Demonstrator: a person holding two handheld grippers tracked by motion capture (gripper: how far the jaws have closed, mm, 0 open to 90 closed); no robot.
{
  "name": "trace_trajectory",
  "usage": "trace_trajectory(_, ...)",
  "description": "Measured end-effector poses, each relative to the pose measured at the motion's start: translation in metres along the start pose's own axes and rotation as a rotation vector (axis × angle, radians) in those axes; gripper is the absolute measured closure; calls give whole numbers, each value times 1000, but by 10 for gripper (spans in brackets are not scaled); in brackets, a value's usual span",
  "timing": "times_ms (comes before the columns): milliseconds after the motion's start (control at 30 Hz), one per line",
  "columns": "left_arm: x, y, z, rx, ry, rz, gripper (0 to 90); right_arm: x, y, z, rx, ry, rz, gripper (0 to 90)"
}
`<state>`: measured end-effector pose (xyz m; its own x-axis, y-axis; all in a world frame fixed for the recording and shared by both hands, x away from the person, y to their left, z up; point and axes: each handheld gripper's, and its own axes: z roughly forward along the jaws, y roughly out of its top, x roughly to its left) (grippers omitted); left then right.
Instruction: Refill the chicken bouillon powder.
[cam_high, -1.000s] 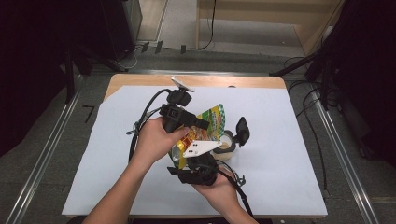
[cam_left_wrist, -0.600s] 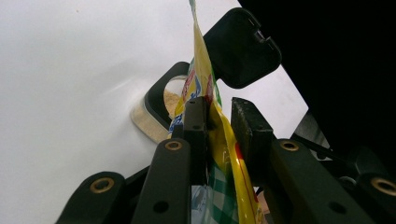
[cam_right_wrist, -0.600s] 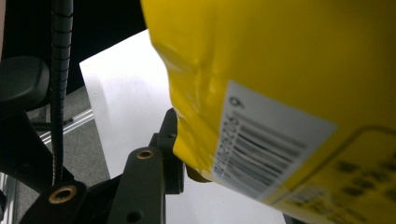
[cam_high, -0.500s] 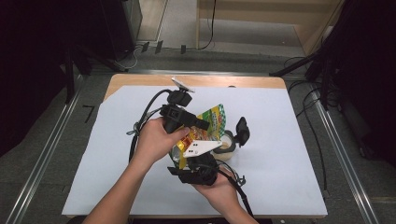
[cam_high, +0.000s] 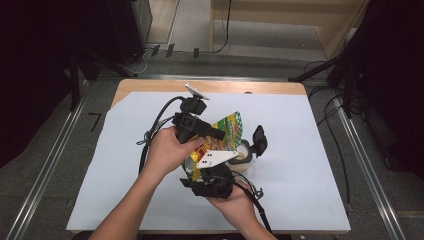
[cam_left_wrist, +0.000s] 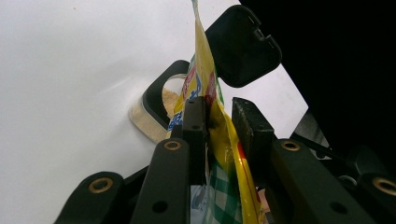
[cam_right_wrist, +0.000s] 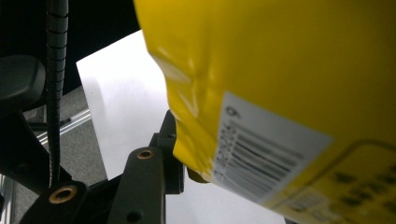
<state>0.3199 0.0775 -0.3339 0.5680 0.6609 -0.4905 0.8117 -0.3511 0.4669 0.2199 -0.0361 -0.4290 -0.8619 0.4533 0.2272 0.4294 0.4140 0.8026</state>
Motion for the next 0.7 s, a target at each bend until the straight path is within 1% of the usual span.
trace_trajectory(133, -1, 1, -1, -6, 1, 7, 761, -1, 0, 0, -6, 0, 0, 639)
trace_trajectory(200, -1, 1, -3, -17, 1, 1, 760, -1, 0, -1, -13, 3, -1, 636)
trace_trajectory(233, 0, 1, -4, -15, -7, 3, 756, -1, 1, -1, -19, 7, -2, 635)
trace_trajectory(300, 0, 1, -4, -17, -4, 3, 758, -1, 1, -1, -25, 9, -7, 633)
trace_trajectory(367, 1, 1, -3, -14, 1, 4, 767, -1, 1, 0, -20, 15, -2, 633)
trace_trajectory(500, 4, 2, -3, -5, -13, -5, 788, -2, 0, 0, -15, 11, -3, 633)
trace_trajectory(700, 3, 2, -4, -13, -2, -1, 793, -1, 1, 0, -19, 13, -2, 634)
